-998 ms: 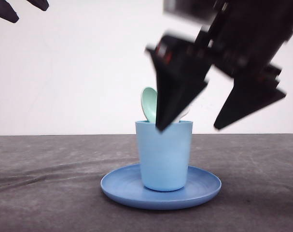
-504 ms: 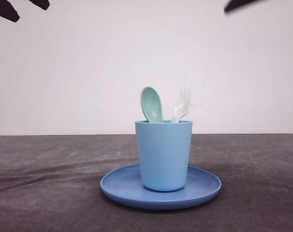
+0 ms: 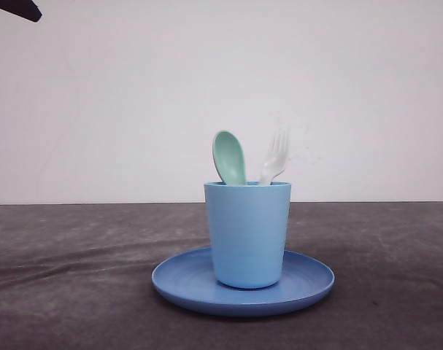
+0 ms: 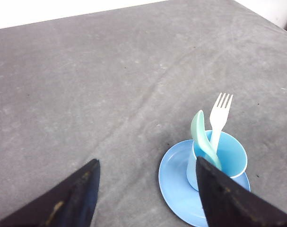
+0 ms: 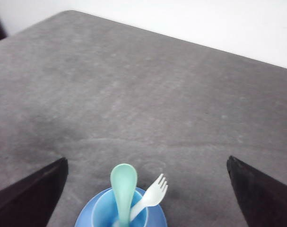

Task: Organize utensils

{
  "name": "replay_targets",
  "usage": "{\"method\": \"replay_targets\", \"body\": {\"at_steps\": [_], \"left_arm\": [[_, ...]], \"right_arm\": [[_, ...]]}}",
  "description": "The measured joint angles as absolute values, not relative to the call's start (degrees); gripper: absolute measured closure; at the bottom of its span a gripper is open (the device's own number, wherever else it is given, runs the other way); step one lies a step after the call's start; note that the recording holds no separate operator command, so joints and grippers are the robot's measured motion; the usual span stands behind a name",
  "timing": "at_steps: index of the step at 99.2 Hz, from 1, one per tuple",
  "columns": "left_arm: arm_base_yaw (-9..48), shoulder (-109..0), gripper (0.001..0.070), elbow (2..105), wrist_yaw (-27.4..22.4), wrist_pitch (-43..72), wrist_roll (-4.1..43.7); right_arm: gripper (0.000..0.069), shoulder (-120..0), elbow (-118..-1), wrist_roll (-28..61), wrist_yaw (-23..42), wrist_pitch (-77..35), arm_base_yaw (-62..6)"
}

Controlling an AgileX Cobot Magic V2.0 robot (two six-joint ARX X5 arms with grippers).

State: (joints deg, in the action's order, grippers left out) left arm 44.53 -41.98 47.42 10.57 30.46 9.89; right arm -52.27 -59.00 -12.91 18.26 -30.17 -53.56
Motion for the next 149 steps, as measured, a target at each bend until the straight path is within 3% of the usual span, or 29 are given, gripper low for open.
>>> {"method": "replay_targets", "body": {"at_steps": [4, 10, 14, 19, 22, 29, 129, 149], "left_arm": [[44.5, -42.0, 0.0322, 47.4, 10.6, 30.2, 9.9], [44.5, -42.0, 0.0351, 47.4, 10.5, 29.6, 9.9], [44.5, -42.0, 0.0412, 47.4, 10.5, 29.3, 9.9], [44.5, -42.0, 0.0538, 47.4, 10.5, 28.8, 9.9], [44.5, -42.0, 0.0606, 47.4, 10.5, 28.5, 10.2], [44.5, -42.0, 0.0663, 47.4, 10.5, 28.4, 10.5], [44.5, -42.0, 0.0685, 47.4, 10.5, 28.0, 10.8], [43.9, -42.0, 0.0685, 47.4, 11.9, 28.0, 8.3]], "right_arm": [[0.0121, -52.3, -59.0, -12.9, 18.3, -30.2, -53.6], [0.0297, -52.3, -59.0, -12.8, 18.3, -30.2, -53.6], [0.0418, -52.3, -59.0, -12.8, 18.3, -30.3, -53.6], [0.0553, -52.3, -59.0, -12.7, 18.3, -30.5, -53.6], [0.0611, -52.3, -59.0, -12.7, 18.3, -30.7, -53.6], [0.0663, -52.3, -59.0, -12.6, 18.2, -30.7, -53.6], [0.0688, -52.3, -59.0, -12.6, 18.2, -30.4, -53.6], [0.0688, -52.3, -59.0, -12.6, 18.2, -30.4, -53.6]]}}
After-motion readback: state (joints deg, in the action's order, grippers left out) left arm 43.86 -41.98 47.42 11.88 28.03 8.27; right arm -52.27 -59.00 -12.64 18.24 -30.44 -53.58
